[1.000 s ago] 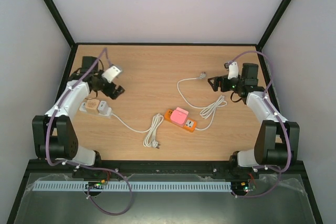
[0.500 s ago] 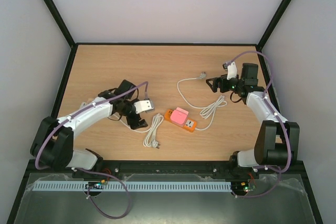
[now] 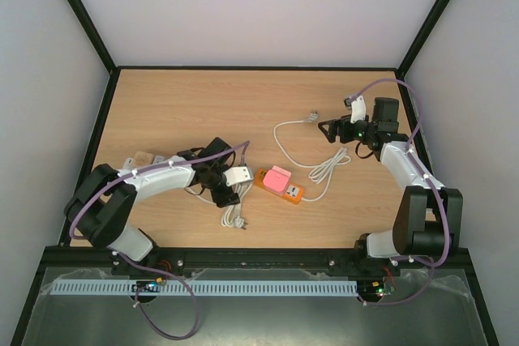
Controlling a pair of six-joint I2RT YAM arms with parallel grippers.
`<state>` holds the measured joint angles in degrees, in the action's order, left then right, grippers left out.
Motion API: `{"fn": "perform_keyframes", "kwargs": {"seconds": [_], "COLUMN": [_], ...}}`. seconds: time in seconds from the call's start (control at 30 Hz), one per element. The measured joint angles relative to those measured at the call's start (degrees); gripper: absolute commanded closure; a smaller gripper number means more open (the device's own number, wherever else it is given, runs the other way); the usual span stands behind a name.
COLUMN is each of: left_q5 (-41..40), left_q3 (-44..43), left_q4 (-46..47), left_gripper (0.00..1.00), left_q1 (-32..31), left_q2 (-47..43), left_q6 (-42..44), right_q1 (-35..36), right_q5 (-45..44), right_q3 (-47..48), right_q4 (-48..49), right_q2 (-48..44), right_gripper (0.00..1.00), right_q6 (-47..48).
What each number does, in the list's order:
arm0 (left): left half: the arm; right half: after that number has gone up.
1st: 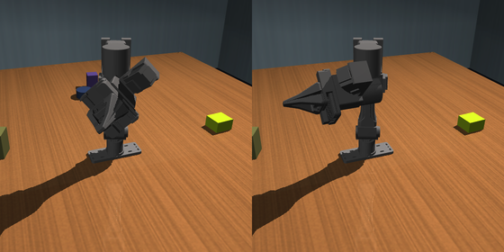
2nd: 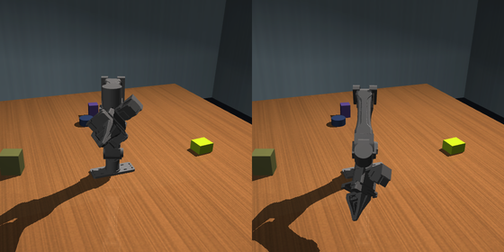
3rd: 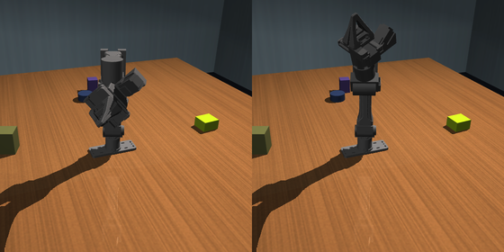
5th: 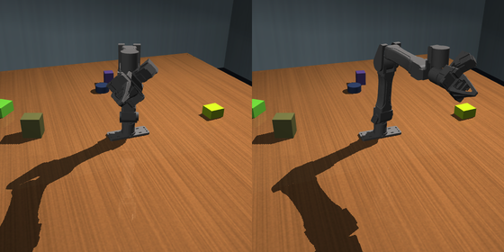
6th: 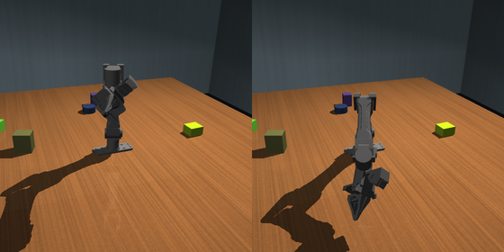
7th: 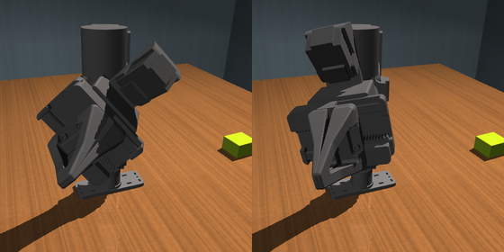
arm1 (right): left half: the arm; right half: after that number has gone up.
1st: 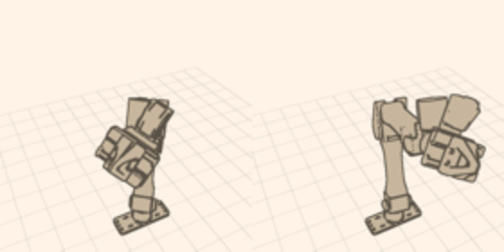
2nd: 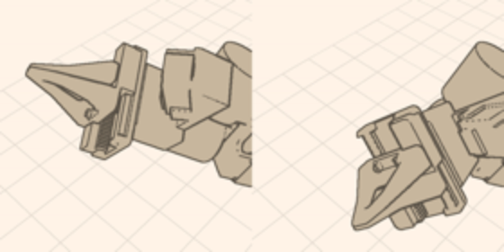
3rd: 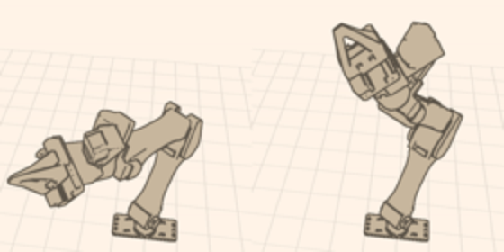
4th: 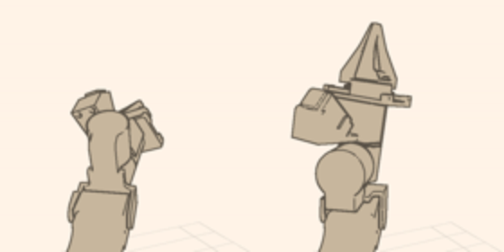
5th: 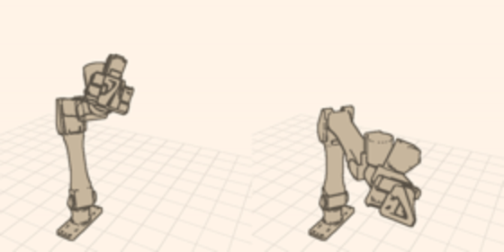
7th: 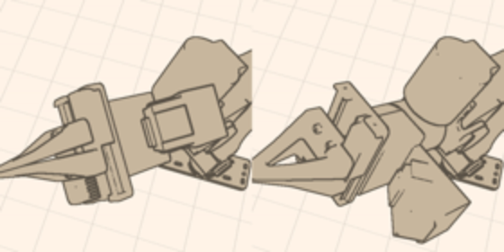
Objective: Pull the plug off the socket
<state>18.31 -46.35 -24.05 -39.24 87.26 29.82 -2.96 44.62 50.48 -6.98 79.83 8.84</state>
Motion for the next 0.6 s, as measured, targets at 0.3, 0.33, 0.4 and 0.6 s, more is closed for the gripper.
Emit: {"fn": "perform_keyframes", "kwargs": {"seconds": [0.3,0.33,0.4,0.6], "left_q5": [-4.7,-4.9,-5.2,-4.8], "left_q3": [1.7,1.7,1.7,0.7], "left_q4": [5.4,5.8,6.5,7.5], "left_gripper": [0.53,0.55,0.59,0.64], "left_q1": [0.1,0.5,1.9,9.4], "left_q2": [0.6,0.6,0.8,2.3], "left_q6": [-3.6,-3.8,-4.4,-5.2], "right_q1": [0.0,0.0,0.0,0.0], "right_q5": [-0.1,-0.2,-0.4,-0.9], "right_q3": [-0.1,-0.1,-0.1,-0.1], "right_q4": [0.0,0.0,0.0,0.0], "right_q2": [0.0,0.0,0.0,0.0], "right_gripper": [0.02,0.02,0.02,0.02], "right_q6": [0.0,0.0,0.0,0.0]}}
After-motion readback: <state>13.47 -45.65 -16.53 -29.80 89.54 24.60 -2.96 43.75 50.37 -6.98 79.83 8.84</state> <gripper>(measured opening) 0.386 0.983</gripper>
